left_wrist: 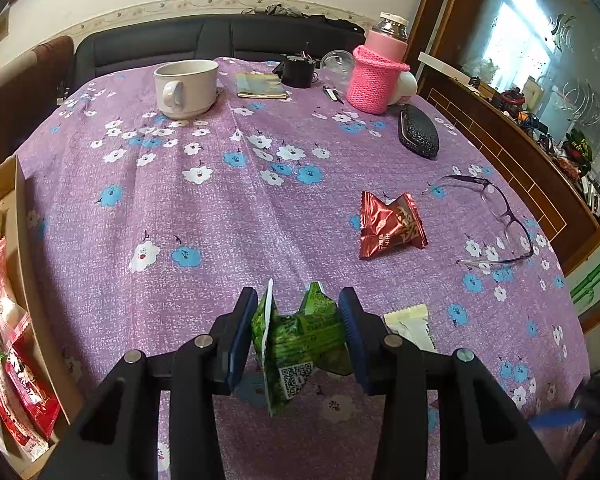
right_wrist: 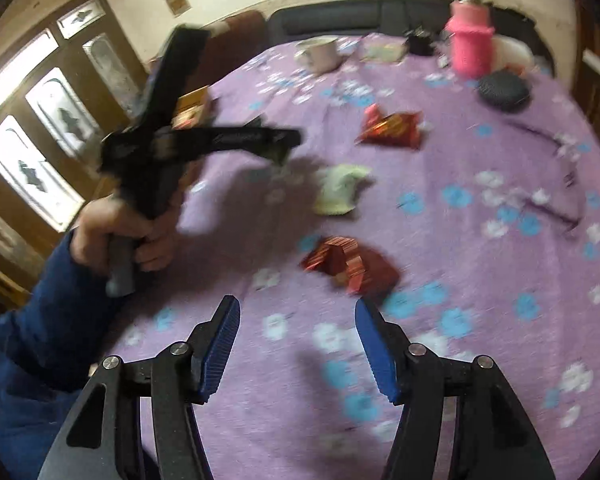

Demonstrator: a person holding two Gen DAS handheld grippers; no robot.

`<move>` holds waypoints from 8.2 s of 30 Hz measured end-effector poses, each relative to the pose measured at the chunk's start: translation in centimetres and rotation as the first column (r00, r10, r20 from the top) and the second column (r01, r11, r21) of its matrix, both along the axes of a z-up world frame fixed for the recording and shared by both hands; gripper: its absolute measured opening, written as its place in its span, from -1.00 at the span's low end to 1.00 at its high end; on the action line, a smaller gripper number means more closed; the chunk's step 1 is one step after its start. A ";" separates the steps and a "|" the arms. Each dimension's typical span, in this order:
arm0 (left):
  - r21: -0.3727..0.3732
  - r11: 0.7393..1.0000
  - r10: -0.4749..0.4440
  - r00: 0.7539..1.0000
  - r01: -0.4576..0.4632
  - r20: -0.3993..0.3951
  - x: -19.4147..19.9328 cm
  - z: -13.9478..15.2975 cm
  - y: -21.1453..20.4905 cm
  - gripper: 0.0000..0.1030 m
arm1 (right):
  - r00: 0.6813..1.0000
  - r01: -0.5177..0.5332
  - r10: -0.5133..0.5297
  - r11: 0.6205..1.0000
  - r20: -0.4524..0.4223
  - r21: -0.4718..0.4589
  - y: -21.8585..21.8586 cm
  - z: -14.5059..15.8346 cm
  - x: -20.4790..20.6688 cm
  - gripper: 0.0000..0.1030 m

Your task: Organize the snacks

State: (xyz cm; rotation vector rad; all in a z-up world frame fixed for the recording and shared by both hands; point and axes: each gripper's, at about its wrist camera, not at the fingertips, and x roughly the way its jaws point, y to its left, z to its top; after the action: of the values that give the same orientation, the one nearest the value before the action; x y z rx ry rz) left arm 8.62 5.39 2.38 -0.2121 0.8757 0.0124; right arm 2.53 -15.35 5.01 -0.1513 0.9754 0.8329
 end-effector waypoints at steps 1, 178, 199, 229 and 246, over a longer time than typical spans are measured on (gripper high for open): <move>0.000 1.000 0.000 1.000 0.000 -0.001 0.0 0.0 0.0 -0.21 | 1.000 0.005 -0.005 1.000 0.022 -0.005 -0.1 0.0 0.6 0.25; 0.097 0.981 0.173 0.982 -0.166 -0.072 -0.2 -1.4 1.4 -0.40 | 0.868 0.381 -0.366 0.924 -0.335 -0.024 5.4 -3.4 16.2 -0.55; 0.080 0.982 0.178 0.982 -0.172 -0.069 -0.4 -1.4 1.5 -0.40 | 0.977 0.214 -0.214 0.966 0.016 -0.142 11.5 -3.8 13.5 -0.21; 0.034 0.993 0.109 0.991 -0.112 0.074 -1.3 0.9 0.2 -0.40 | 0.950 0.284 -0.288 0.958 0.119 0.052 8.3 -0.5 11.0 -0.23; 0.043 0.990 0.133 0.987 -0.137 0.087 -1.4 1.3 0.5 -0.40 | 0.947 0.293 -0.298 0.954 0.120 0.058 8.3 -0.6 11.1 -0.23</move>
State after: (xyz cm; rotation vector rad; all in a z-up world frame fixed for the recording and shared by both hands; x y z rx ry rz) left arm 7.17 5.87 3.64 -0.2239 0.7753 0.1503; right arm 13.67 -7.09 4.45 -0.0218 0.8355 0.5583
